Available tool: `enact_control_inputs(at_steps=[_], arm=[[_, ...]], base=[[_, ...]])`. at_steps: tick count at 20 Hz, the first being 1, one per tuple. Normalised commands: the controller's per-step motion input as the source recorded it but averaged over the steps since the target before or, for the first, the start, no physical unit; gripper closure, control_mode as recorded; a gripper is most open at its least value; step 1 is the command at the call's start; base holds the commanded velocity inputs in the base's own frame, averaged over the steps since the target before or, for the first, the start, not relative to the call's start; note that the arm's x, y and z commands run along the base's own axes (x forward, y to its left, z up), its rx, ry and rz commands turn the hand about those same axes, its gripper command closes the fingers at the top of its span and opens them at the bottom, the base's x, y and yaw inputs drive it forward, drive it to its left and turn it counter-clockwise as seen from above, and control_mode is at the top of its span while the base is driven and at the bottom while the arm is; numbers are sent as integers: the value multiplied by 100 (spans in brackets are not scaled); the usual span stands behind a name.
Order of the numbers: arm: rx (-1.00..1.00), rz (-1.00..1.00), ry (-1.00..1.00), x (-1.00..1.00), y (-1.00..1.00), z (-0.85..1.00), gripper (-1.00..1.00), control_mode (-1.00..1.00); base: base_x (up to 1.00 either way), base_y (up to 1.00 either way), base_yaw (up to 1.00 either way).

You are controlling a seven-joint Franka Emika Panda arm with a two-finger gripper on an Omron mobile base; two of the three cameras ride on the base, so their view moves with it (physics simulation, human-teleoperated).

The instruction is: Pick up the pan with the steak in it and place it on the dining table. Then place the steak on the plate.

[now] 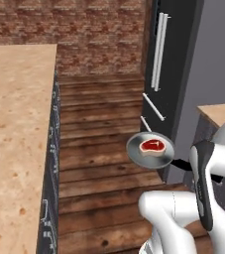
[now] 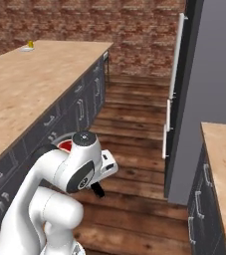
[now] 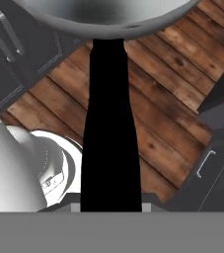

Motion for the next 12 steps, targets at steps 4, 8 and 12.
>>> enact_control_inputs(at_steps=[4, 8, 12], arm=[[0, 0, 0, 0, 0, 0, 100, 100], [0, 0, 0, 0, 0, 0, 100, 100], [0, 0, 0, 0, 0, 0, 100, 100]], base=[[88, -6, 0], [100, -2, 0], [100, -4, 0]])
